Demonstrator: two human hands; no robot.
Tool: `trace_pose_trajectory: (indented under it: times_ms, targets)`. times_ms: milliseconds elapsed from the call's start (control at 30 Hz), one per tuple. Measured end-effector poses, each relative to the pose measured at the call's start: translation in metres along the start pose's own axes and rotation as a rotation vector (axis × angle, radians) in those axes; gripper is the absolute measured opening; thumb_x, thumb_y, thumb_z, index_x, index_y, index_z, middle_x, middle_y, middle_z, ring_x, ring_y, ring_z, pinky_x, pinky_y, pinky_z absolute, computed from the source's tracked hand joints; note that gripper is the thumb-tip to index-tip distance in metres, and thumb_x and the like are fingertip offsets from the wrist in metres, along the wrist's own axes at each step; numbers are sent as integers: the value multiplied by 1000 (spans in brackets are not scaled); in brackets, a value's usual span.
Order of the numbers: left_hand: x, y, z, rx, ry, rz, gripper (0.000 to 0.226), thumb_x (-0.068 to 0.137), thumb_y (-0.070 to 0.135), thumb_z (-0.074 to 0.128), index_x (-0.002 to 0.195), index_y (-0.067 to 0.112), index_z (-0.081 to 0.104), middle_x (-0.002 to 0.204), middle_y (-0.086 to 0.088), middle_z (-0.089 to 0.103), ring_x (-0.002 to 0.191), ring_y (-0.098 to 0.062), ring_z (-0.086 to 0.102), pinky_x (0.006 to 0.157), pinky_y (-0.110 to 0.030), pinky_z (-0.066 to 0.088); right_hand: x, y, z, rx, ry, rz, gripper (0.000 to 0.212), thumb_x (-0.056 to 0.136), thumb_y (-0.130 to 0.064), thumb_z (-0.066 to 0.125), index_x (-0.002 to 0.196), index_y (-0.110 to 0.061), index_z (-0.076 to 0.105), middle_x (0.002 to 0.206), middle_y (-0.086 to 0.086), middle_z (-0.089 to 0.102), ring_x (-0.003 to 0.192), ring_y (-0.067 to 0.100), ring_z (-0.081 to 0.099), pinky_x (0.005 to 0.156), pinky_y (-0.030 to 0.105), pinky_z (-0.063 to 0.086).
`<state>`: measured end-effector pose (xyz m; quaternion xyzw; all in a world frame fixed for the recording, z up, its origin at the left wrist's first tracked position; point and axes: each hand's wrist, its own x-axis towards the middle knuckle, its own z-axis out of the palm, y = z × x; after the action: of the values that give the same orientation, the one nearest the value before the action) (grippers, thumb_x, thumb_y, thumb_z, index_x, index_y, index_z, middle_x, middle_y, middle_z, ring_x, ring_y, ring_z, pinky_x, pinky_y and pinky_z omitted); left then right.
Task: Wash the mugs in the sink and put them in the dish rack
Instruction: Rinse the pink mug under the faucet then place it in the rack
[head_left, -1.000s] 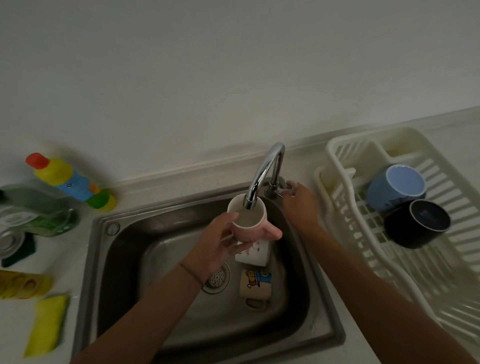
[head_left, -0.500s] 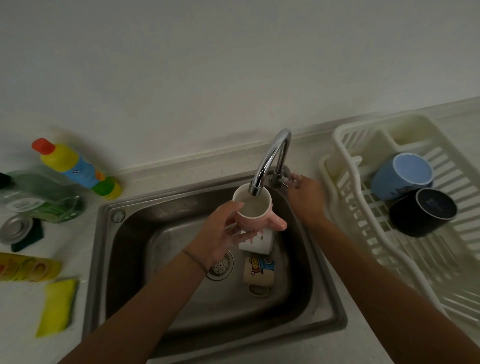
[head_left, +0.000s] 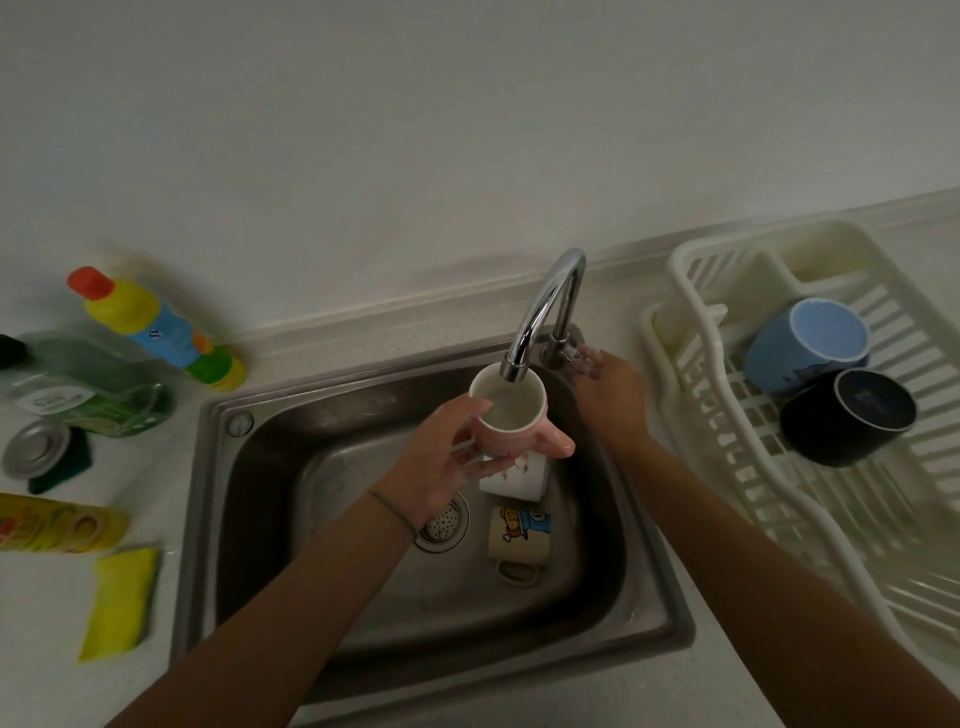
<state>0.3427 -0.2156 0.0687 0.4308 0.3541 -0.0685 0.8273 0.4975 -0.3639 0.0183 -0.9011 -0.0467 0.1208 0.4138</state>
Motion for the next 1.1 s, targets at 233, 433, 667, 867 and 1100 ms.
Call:
trace_pose_trajectory:
  times_ms: [233,433,667,867,1100]
  targets:
    - [1,0,-1,24,6,5,34,96,27,62,126,10,65,130,-22,61,116,-33,65,83,-41,61,-4,-1,1,5,-1,10,41,88,2,52,122,-12,70,112,9,74,93,24,68,86,34,55]
    - [3,-1,-3,26,7,4,41,92,30,66,128,9,65,135,-25,60,118,-35,65,85,-42,61,-7,3,4,7,-6,10,42,88,-1,51,122,-19,70,107,6,75,77,24,69,78,46,60]
    - [3,-3,-5,-19,6,-8,65,76,33,74,135,8,61,140,-25,55,125,-37,61,80,-39,60,-10,3,6,-8,-3,-6,45,88,0,54,127,-19,68,110,8,74,86,22,70,84,47,59]
    - [4,-6,-8,-34,3,-9,48,89,28,71,132,7,61,137,-24,56,122,-36,62,82,-40,60,-14,4,2,8,-42,-2,45,88,-7,53,127,-24,67,105,2,75,87,18,70,83,41,59]
    - [13,-10,-10,-36,17,-38,53,86,29,75,133,8,60,137,-24,56,124,-39,60,87,-49,60,-73,9,-23,87,-316,-35,23,102,-19,51,95,-18,73,75,-8,69,63,-3,62,58,13,47]
